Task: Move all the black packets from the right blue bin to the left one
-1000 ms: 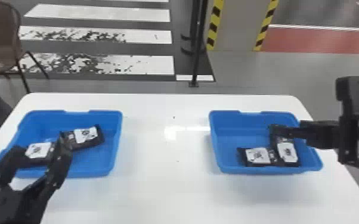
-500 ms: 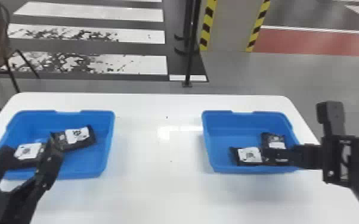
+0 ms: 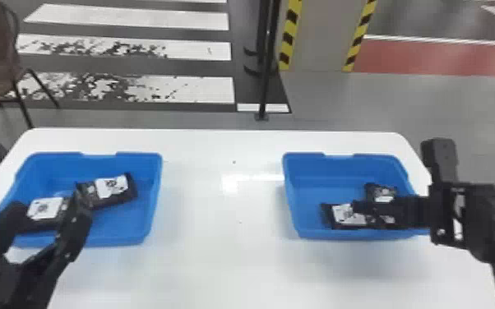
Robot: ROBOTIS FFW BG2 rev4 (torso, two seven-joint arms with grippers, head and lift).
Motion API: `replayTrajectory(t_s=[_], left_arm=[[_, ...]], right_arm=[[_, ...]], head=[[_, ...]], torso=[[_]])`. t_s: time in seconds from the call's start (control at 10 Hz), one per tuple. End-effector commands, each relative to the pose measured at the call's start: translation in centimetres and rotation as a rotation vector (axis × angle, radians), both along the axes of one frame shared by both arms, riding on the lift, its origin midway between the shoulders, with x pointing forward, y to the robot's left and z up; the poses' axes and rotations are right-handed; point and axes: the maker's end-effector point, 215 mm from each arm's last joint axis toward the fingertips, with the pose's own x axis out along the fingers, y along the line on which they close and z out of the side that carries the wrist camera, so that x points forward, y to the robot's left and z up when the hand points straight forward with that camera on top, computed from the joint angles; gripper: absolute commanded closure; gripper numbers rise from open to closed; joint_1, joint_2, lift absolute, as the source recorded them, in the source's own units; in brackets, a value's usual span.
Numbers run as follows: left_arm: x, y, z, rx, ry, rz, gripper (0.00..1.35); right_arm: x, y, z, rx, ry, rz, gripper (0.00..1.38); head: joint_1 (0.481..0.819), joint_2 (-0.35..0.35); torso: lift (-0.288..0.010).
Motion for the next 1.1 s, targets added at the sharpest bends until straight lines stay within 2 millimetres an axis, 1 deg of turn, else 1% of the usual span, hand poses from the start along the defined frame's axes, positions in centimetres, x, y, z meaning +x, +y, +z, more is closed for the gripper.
replayTrajectory(t_s=[0.0, 0.2, 0.4, 0.6, 0.8, 0.9, 1.0], left_arm=[[0.0, 0.1, -0.1, 0.002, 0.003, 0.000, 0.09], [0.0, 0.1, -0.2, 0.002, 0.007, -0.005, 0.10], [0.0, 0.1, -0.3, 0.004, 0.009, -0.006, 0.10], [0.1, 0.1, -0.3, 0.004, 0.007, -0.009, 0.10], [0.2, -0.1, -0.4, 0.004, 0.012, -0.016, 0.10], [0.2, -0.1, -0.3, 0.003, 0.008, -0.019, 0.10], [0.2, 0.0, -0.4, 0.004, 0.011, -0.017, 0.10]], right_arm=[[0.4, 0.7, -0.5, 0.000, 0.011, 0.011, 0.12], [0.7, 1.9, -0.7, 0.003, 0.016, 0.030, 0.12], [0.1, 2.3, -1.7, 0.004, 0.048, 0.029, 0.12], [-0.6, 3.2, -2.6, 0.003, 0.084, 0.038, 0.12], [-1.1, 3.2, -3.1, -0.006, 0.109, 0.026, 0.12], [-1.4, 3.2, -3.8, 0.000, 0.127, 0.022, 0.12], [-1.4, 3.2, -3.8, 0.000, 0.127, 0.021, 0.13]], head=[[0.695, -0.088], [0.695, -0.078], [0.695, -0.063], [0.695, -0.056], [0.695, -0.048], [0.695, -0.049], [0.695, -0.050]], torso=[[-0.140], [-0.140], [-0.140], [-0.140], [-0.140], [-0.140], [-0.140]])
